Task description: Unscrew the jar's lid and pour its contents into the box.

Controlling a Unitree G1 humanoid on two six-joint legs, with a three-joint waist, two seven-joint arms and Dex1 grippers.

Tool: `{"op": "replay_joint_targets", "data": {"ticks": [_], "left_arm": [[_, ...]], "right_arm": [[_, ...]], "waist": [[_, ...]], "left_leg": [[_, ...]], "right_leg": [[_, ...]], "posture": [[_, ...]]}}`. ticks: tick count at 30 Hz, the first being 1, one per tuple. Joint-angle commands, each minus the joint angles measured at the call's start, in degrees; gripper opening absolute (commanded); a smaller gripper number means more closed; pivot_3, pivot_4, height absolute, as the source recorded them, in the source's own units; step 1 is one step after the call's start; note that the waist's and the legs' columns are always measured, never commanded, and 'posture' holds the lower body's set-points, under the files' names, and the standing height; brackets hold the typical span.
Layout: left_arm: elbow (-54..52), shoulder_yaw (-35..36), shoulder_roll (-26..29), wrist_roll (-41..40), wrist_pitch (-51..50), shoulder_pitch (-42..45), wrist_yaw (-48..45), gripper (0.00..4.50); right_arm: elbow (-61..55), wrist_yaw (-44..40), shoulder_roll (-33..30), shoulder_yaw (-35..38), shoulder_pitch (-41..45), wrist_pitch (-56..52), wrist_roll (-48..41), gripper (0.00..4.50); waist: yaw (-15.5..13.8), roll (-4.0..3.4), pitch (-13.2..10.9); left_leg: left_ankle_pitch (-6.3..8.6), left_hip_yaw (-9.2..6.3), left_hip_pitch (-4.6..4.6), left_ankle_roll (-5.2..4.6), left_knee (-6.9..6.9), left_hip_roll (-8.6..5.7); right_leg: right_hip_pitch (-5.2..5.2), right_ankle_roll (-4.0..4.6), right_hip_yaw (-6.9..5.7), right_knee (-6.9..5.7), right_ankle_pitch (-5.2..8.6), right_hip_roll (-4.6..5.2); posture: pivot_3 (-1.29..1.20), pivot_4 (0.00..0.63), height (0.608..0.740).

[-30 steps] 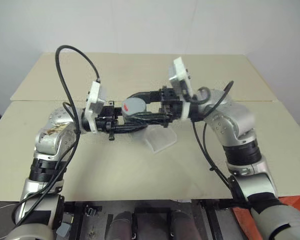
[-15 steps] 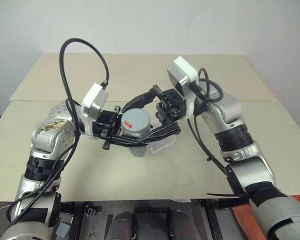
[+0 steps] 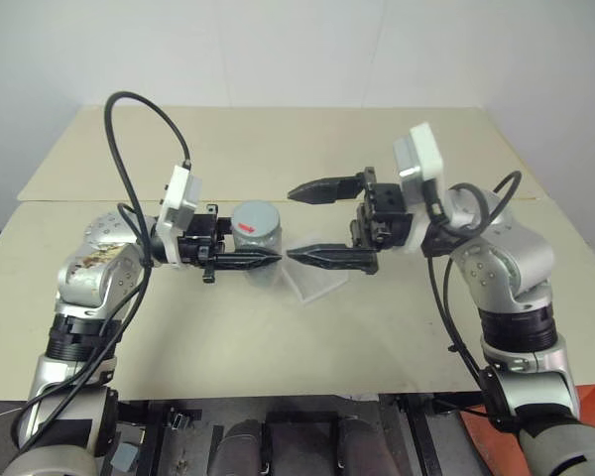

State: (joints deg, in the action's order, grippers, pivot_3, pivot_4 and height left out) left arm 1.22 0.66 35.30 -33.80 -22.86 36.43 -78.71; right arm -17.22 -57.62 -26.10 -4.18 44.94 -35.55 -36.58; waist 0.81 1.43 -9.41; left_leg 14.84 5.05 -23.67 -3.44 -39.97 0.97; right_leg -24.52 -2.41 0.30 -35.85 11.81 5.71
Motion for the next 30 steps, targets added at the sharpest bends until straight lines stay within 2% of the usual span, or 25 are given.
{"op": "replay_joint_targets", "data": {"ticks": [1, 8, 14, 30], "left_arm": [[-0.8, -0.2, -1.1, 0.3, 1.0, 1.7, 1.1, 1.92], [-1.4, -0.4, -1.7, 0.1, 0.8, 1.9, 1.5, 1.92], [-2.2, 0.1, -1.1, -0.3, 0.6, 1.2, 1.5, 1.92], [-4.5, 2.4, 1.4, -1.9, -0.4, -1.4, 1.6, 1.92]], "right_arm": [[-4.6, 8.2, 2.4, -2.2, 2.1, -4.0, 1.4, 4.41], [-2.3, 15.3, 6.7, -7.5, 4.6, -5.3, 6.8, 4.41], [2.0, 16.7, 7.9, -7.2, 6.2, -4.7, 8.9, 4.41], [3.4, 13.3, -2.4, 1.8, 1.8, -4.4, 5.0, 4.41]], "waist": [[0.0, 0.0, 0.0], [0.0, 0.0, 0.0], [-0.1, 0.0, 0.0], [-0.2, 0.01, 0.0]], "left_leg": [[0.0, 0.0, 0.0, 0.0, 0.0, 0.0], [0.01, 0.0, -0.04, -0.02, 0.0, -0.01], [0.01, -0.01, -0.06, -0.02, 0.0, -0.02], [0.04, -0.01, -0.06, -0.07, 0.0, 0.01]], "right_leg": [[0.0, 0.0, 0.0, 0.0, 0.0, 0.0], [-0.01, 0.0, 0.0, 0.03, 0.0, 0.0], [-0.01, 0.0, -0.02, 0.05, 0.0, 0.0], [0.01, -0.01, -0.02, 0.08, 0.0, 0.0]], "posture": [[0.0, 0.15, 0.74], [0.0, 0.15, 0.74], [0.0, 0.15, 0.74], [0.0, 0.15, 0.74]]}}
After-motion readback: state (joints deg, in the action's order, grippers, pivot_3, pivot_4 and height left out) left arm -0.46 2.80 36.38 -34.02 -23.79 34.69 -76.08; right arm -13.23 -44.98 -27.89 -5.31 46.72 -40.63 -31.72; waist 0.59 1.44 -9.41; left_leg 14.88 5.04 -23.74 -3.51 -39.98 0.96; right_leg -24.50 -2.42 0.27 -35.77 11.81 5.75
